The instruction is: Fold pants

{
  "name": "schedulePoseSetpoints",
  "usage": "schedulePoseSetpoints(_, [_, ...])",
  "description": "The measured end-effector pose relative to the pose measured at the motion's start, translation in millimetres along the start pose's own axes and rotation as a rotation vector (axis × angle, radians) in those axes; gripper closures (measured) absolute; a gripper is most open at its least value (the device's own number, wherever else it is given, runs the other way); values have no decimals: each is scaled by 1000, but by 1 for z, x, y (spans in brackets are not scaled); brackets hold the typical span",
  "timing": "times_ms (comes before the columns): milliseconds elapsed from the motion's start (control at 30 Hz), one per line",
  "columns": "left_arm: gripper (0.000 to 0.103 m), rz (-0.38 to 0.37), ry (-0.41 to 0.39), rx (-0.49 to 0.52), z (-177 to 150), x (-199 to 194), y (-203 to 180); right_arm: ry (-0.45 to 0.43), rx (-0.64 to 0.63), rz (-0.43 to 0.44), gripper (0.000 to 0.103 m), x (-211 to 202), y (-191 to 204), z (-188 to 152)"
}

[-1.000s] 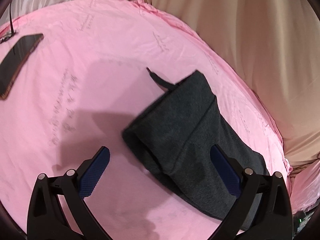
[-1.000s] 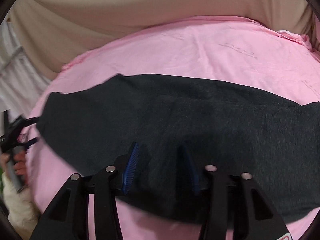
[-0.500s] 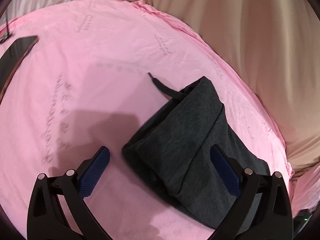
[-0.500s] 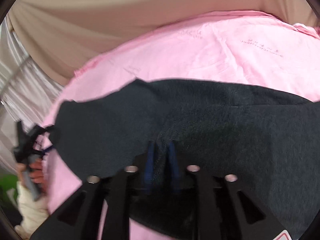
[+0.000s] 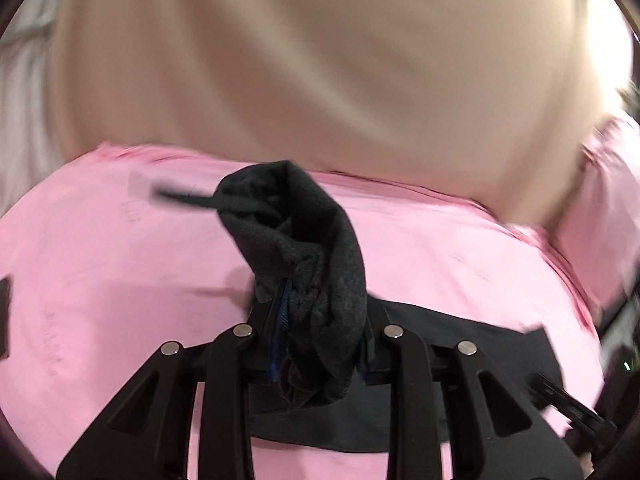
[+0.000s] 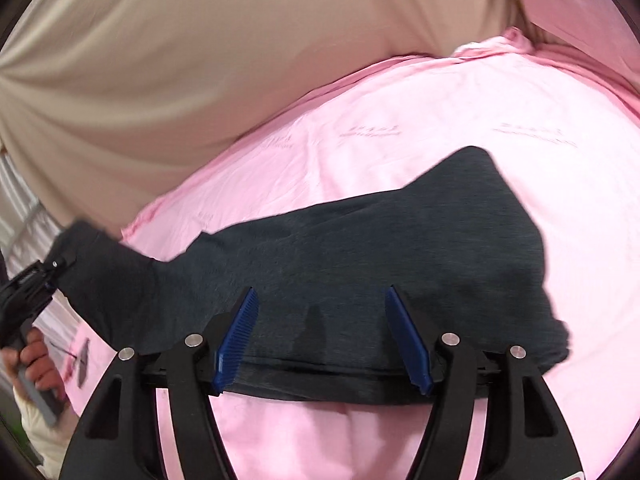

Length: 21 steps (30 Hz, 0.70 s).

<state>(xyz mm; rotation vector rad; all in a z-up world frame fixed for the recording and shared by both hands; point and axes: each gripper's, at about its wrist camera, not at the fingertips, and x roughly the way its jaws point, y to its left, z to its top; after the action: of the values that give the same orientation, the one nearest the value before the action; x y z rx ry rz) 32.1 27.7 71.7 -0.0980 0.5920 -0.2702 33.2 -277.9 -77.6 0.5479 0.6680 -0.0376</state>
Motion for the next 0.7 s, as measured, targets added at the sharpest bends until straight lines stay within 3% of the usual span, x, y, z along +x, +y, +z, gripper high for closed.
schedulePoseSetpoints(67, [61,-87,64,54,-12,18,-42,1,9,9,37,-5,-7,-1])
schedulePoseSetpoints(100, [40,-140,138,74,-26,38,-66,8,15,20,35,-5,-10,-3])
schedulePoseSetpoints(133, [31,-162,189,86,-36,51,-77,19,22,28,35,-5,-14,-4])
schedulePoseSetpoints(233, [28,-142,275,97,-70,67,-88,38,25,34,35,-9,-21,-6])
schedulePoseSetpoints(333, [14,-98,215,77,-73,41,-62,41,2,66,35,-11,-18,-2])
schedulePoseSetpoints(433, [12,5,127,23,-60,17,-20,79,19,180,32,3,-6,10])
schedulePoseSetpoints(533, [10,71,87,-63,-52,-3,25,174,57,299,27,40,11,18])
schedulePoseSetpoints(700, [7,164,72,-187,-58,-18,86,326,101,324,27,107,35,17])
